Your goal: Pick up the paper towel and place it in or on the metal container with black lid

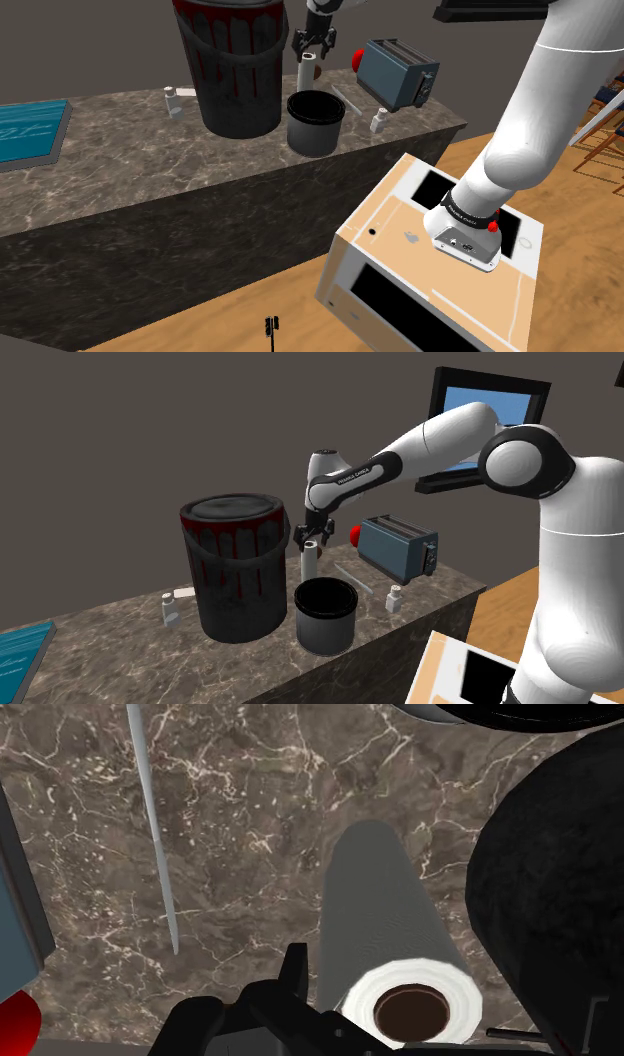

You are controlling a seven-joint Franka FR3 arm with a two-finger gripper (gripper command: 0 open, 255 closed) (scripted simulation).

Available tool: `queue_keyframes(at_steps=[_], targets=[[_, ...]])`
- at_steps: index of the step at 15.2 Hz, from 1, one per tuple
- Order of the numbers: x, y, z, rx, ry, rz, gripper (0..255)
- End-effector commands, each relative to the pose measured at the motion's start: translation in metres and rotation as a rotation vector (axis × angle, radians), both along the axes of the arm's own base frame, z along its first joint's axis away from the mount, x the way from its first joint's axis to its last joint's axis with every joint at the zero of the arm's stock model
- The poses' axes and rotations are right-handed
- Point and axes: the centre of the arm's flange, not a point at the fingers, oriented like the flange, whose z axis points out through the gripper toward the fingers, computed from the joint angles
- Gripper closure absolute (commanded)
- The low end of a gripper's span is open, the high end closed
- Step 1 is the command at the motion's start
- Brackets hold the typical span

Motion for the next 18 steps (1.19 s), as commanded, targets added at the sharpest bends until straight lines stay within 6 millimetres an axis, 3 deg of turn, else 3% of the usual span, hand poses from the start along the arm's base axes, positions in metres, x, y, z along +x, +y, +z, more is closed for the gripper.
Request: queue_keyframes(at_steps=[1, 9, 10, 18], targets=[[0.0017, -0.0009, -0.0101, 0.0, 0.0, 0.0, 0], [0.0022, -0.0012, -0.0131, 0.0, 0.0, 0.0, 0], [0.0022, -0.0012, -0.0131, 0.0, 0.0, 0.0, 255], [0.0022, -0.0011, -0.013, 0.0, 0.0, 0.0, 255]])
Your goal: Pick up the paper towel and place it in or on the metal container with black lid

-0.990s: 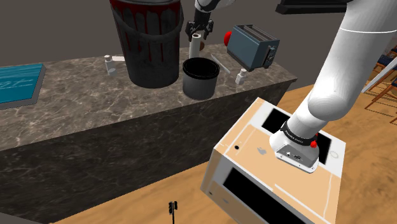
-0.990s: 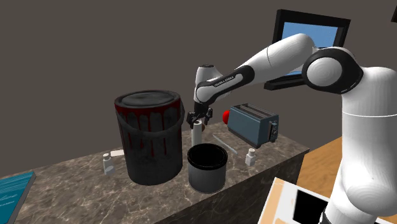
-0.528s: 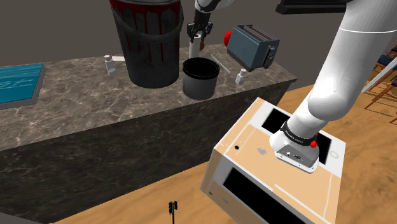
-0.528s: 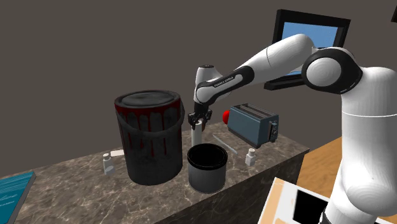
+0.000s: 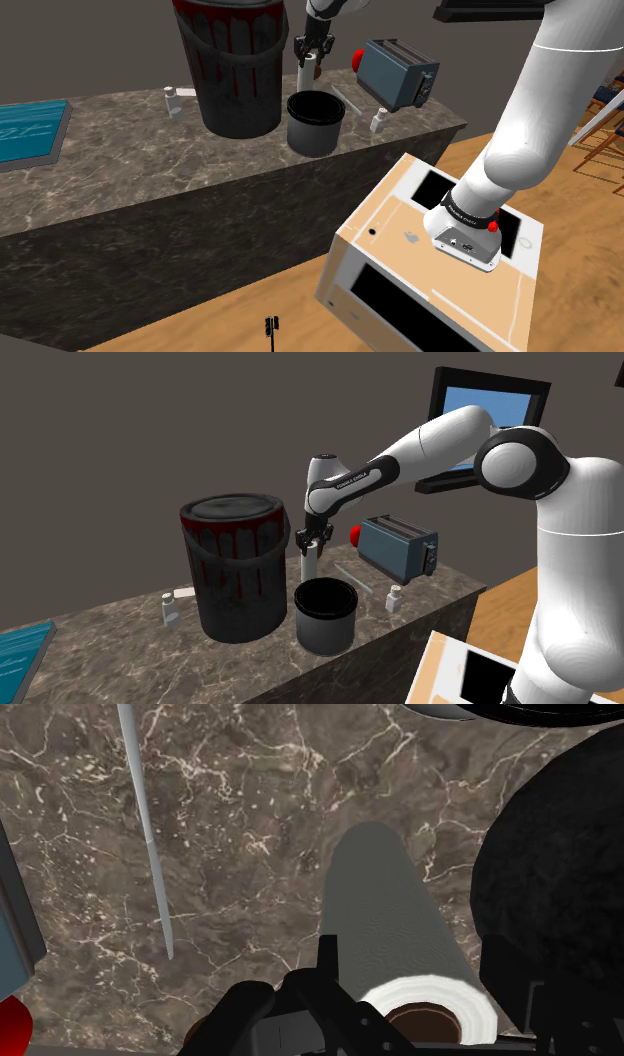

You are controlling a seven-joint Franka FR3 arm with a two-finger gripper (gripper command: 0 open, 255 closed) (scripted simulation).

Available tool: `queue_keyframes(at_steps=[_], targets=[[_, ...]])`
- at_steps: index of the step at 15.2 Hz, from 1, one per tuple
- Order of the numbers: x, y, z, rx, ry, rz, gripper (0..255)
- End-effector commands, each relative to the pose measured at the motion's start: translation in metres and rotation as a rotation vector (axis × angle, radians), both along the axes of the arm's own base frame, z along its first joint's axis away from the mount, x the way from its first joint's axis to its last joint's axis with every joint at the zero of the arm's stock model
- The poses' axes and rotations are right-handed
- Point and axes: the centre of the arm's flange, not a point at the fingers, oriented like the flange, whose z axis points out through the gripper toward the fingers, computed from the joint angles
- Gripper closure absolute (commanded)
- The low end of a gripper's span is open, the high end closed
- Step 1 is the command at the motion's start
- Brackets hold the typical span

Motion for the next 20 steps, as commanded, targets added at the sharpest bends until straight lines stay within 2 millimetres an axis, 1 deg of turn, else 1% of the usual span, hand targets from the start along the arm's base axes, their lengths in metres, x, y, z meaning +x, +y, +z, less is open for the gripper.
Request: queue_keyframes(at_steps=[1, 20], targets=[[0.0, 0.0, 0.0, 0.0, 0.0, 0.0, 255], [0.0, 0.0, 0.1, 0.0, 0.0, 0.0, 255]])
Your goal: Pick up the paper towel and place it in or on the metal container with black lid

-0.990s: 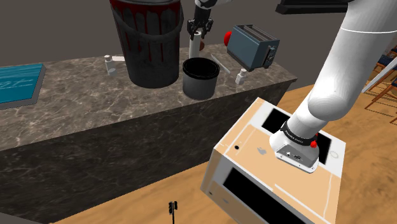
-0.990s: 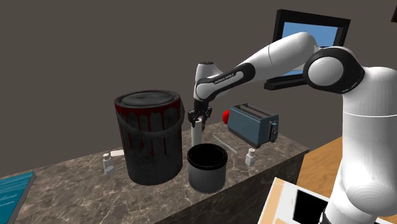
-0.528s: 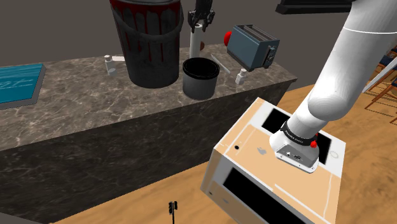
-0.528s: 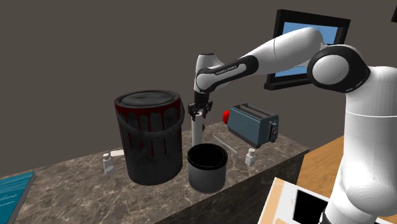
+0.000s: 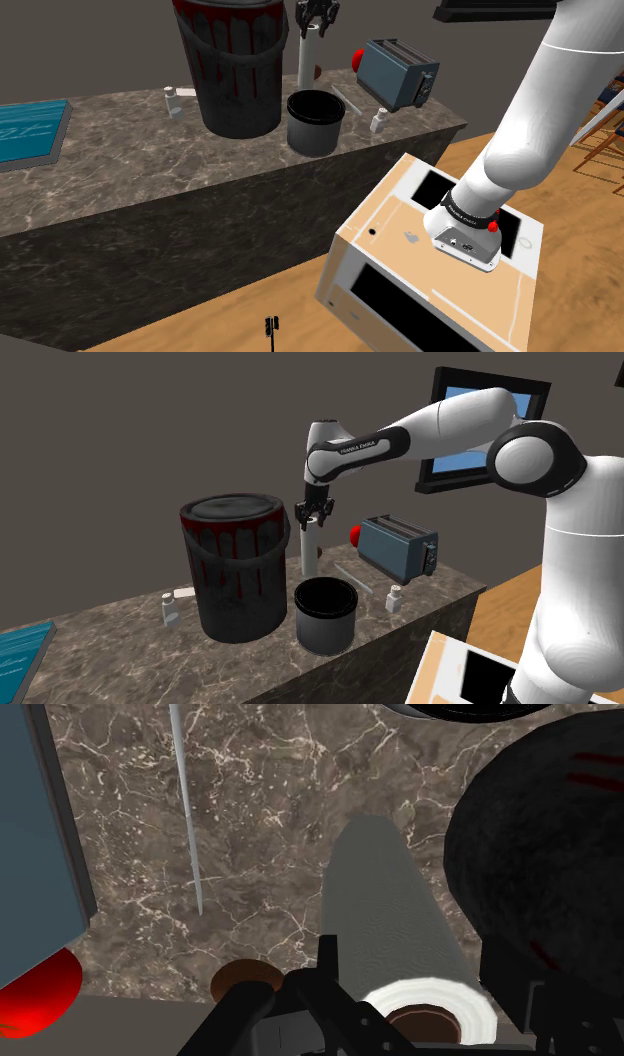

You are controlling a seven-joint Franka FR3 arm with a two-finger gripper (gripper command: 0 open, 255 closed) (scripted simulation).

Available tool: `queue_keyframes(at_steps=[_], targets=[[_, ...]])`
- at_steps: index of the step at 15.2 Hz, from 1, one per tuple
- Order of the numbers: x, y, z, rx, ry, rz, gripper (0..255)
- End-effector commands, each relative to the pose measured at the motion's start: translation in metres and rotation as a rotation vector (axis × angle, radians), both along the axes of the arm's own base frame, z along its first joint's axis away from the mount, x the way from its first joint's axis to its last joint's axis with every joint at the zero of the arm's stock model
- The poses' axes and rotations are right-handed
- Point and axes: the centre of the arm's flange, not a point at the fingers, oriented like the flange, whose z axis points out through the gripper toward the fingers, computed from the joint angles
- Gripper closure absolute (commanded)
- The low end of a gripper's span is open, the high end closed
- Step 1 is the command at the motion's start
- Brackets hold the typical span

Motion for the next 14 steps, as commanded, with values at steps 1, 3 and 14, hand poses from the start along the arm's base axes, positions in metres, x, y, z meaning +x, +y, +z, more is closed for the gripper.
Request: queue_keyframes(at_steps=[1, 3, 14], targets=[[-0.001, 0.0, 0.01, 0.0, 0.0, 0.0, 255], [-0.001, 0.0, 0.021, 0.0, 0.0, 0.0, 255], [-0.001, 0.0, 0.079, 0.0, 0.0, 0.0, 255]])
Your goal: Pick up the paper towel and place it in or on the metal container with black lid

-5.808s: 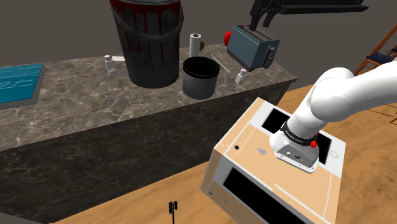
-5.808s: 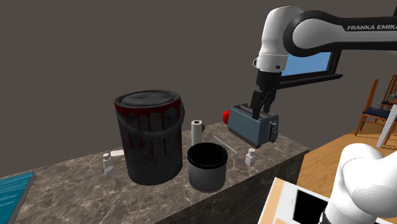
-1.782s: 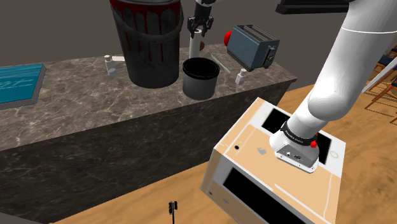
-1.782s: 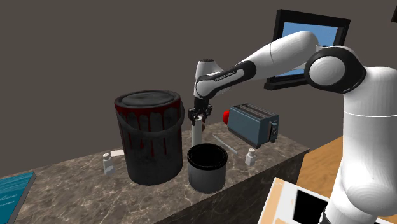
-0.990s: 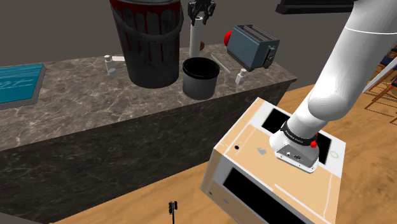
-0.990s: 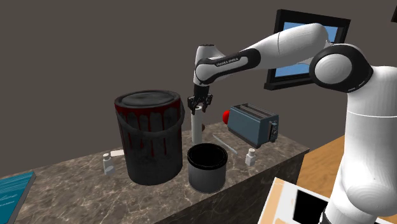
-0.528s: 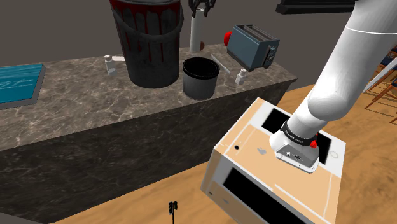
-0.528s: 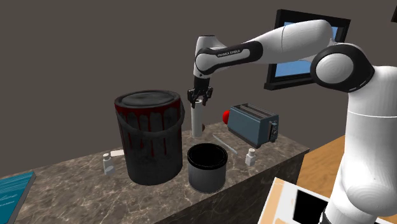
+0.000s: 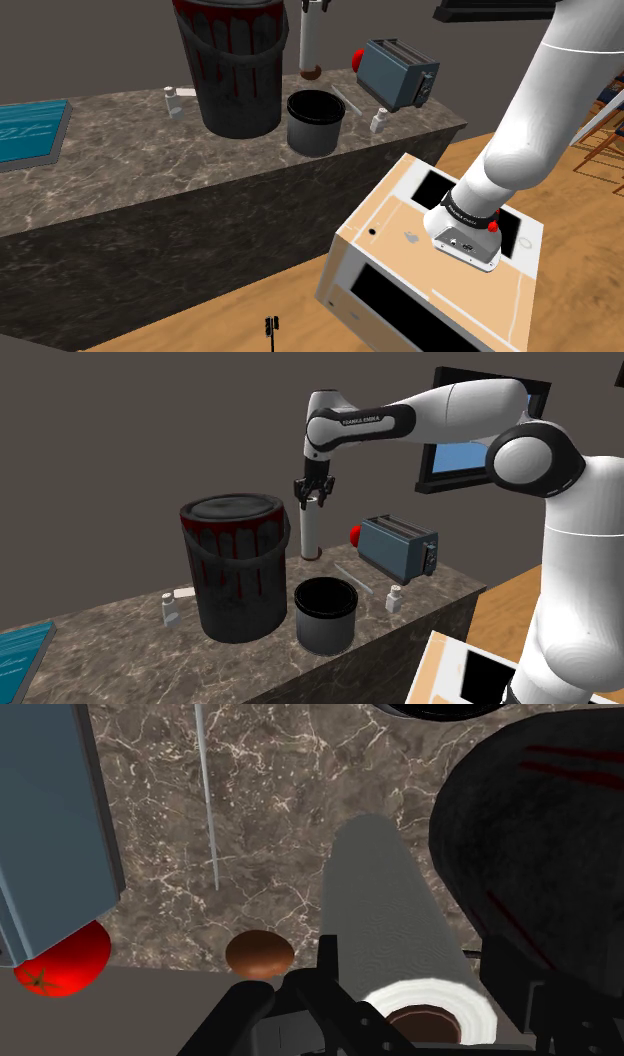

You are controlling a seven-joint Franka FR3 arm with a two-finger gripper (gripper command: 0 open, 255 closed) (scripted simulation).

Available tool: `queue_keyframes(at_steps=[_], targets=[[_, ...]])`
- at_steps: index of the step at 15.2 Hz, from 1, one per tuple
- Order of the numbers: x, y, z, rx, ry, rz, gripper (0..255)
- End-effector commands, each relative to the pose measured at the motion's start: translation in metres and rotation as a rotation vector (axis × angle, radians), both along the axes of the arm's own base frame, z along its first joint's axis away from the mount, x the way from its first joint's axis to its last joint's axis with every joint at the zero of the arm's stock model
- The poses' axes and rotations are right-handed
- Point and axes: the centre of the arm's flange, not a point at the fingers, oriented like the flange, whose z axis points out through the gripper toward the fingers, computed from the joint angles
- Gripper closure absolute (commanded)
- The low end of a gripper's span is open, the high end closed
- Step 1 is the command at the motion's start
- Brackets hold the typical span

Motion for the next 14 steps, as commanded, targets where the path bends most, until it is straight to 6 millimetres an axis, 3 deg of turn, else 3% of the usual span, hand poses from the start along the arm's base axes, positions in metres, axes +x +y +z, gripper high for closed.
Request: queue_keyframes(at_steps=[1, 9, 14], targets=[[-0.001, 0.0, 0.011, 0.0, 0.001, 0.0, 255], [-0.001, 0.0, 0.053, 0.0, 0.001, 0.0, 255], [-0.048, 0.038, 0.079, 0.0, 0.001, 0.0, 255]])
